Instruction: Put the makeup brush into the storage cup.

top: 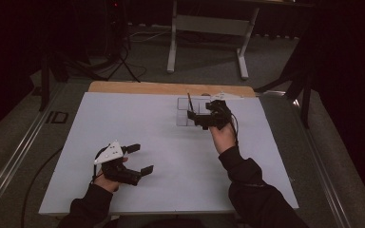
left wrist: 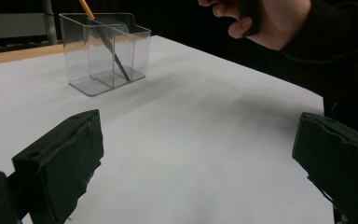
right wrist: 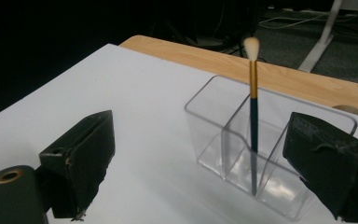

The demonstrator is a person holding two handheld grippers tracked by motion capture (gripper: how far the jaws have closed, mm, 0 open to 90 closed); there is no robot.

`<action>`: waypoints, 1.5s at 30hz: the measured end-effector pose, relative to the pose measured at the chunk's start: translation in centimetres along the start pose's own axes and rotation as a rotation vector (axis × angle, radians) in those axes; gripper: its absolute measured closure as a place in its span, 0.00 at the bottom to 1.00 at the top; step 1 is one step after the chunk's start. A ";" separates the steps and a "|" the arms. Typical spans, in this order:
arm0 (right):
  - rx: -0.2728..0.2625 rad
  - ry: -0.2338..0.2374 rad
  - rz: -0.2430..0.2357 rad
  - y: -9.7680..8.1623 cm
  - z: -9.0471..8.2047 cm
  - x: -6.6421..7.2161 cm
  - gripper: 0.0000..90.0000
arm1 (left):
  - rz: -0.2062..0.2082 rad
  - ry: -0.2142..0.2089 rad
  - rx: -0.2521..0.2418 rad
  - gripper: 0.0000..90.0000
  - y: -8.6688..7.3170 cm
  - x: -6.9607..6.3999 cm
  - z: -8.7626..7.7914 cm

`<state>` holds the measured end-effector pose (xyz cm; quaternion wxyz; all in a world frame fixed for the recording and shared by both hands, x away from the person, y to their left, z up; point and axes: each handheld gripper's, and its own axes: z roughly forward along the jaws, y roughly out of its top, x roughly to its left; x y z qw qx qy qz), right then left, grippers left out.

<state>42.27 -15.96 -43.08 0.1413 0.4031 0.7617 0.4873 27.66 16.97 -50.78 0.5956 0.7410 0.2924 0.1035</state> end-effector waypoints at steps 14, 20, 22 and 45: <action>0.009 0.049 -0.019 -2.3 -1.2 1.5 0.10 | -0.010 -0.015 -0.002 0.02 -0.1 0.1 0.0; -0.002 0.066 -0.033 -2.9 -2.8 1.7 0.10 | -0.006 -0.020 -0.001 0.02 0.0 0.0 0.0; -0.011 0.069 -0.041 -3.2 -3.2 1.7 0.10 | -0.008 -0.020 0.000 0.02 0.0 0.0 0.0; -0.027 0.090 -0.078 -7.1 -6.7 2.4 0.10 | -0.009 -0.024 -0.006 0.02 0.2 -0.2 -0.2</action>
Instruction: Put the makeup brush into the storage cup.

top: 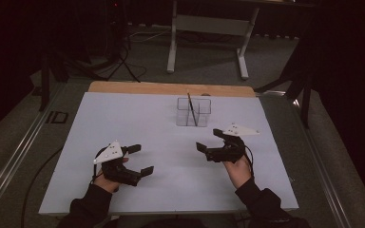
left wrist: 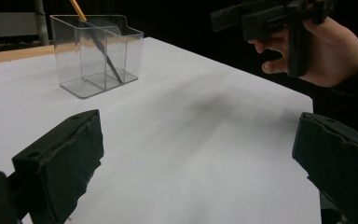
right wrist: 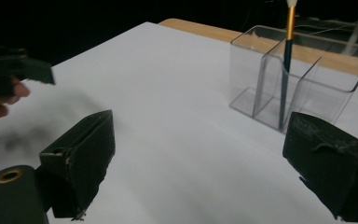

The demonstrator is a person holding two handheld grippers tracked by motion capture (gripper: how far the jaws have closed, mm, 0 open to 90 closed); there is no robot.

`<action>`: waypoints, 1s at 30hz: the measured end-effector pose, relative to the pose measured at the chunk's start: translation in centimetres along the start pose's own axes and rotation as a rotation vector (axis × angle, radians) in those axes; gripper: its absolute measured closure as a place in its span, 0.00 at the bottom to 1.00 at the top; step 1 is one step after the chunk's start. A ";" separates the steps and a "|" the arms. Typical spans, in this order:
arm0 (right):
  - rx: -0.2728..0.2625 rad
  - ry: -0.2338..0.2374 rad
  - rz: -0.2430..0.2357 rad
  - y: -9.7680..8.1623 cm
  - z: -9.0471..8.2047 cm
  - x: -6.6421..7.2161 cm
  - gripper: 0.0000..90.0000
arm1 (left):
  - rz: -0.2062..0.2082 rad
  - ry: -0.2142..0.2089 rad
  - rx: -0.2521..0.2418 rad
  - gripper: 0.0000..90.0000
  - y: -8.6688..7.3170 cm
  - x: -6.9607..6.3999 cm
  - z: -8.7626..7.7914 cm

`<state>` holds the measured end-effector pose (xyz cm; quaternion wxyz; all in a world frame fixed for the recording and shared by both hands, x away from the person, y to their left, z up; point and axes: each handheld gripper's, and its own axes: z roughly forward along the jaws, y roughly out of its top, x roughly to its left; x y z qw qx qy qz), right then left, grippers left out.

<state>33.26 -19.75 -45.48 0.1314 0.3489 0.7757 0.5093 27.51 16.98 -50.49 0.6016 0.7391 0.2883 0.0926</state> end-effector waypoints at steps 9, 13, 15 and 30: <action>-0.010 0.017 -0.013 -1.4 -1.6 0.3 0.10 | -0.001 0.000 0.006 0.02 -0.1 0.1 0.0; -0.015 0.022 -0.026 -1.8 -2.1 0.5 0.10 | 0.001 0.000 0.009 0.02 -0.1 0.1 0.0; -0.011 0.019 -0.028 -2.0 -2.3 0.5 0.10 | 0.001 -0.003 0.011 0.02 -0.1 0.1 0.0; -0.007 0.000 -0.032 -3.5 -3.5 0.1 0.10 | 0.005 -0.006 0.014 0.02 -0.1 0.0 0.1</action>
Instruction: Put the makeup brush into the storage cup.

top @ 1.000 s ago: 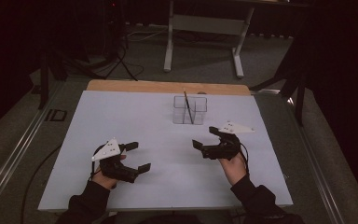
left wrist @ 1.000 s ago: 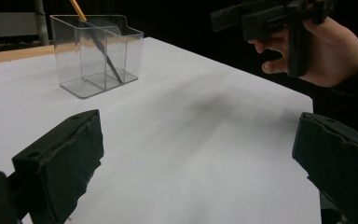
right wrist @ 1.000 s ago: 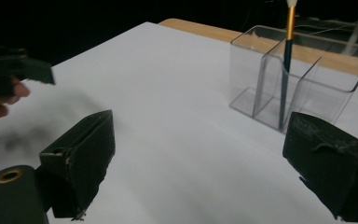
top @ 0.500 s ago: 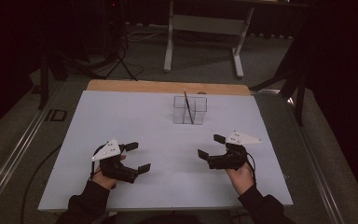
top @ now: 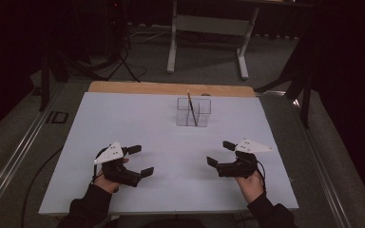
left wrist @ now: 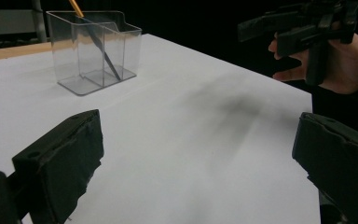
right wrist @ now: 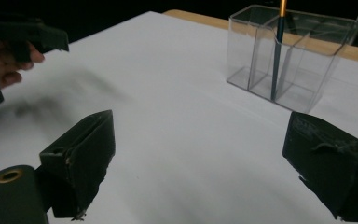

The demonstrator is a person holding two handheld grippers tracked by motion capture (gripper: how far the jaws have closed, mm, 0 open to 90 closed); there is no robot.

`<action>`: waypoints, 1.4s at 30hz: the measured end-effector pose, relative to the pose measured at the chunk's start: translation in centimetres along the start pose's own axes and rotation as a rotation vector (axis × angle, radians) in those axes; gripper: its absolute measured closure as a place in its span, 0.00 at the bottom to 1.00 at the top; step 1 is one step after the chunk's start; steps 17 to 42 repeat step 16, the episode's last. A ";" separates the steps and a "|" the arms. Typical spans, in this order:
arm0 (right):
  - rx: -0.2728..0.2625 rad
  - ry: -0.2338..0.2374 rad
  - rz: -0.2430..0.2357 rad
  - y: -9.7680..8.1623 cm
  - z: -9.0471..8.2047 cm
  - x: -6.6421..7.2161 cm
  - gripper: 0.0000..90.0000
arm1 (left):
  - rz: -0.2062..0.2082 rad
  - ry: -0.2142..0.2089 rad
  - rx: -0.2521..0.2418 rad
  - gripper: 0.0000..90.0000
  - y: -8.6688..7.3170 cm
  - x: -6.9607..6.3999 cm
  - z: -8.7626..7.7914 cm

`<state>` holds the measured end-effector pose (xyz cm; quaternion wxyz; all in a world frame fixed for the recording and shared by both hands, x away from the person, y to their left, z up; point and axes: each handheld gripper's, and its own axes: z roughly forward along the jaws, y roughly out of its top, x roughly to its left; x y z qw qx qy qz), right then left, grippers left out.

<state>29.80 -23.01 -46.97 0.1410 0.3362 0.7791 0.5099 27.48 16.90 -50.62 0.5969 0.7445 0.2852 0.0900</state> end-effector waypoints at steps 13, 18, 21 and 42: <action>0.019 -0.008 -0.009 -0.7 0.0 -0.3 0.10 | 0.004 -0.006 0.008 0.02 -0.1 0.0 0.2; 0.023 -0.009 -0.009 -0.8 0.1 -0.4 0.10 | 0.002 -0.008 0.006 0.02 -0.1 0.0 0.2; 0.023 -0.009 -0.009 -0.8 0.1 -0.4 0.10 | 0.002 -0.008 0.006 0.02 -0.1 0.0 0.2; 0.023 -0.009 -0.009 -0.8 0.1 -0.4 0.10 | 0.002 -0.008 0.006 0.02 -0.1 0.0 0.2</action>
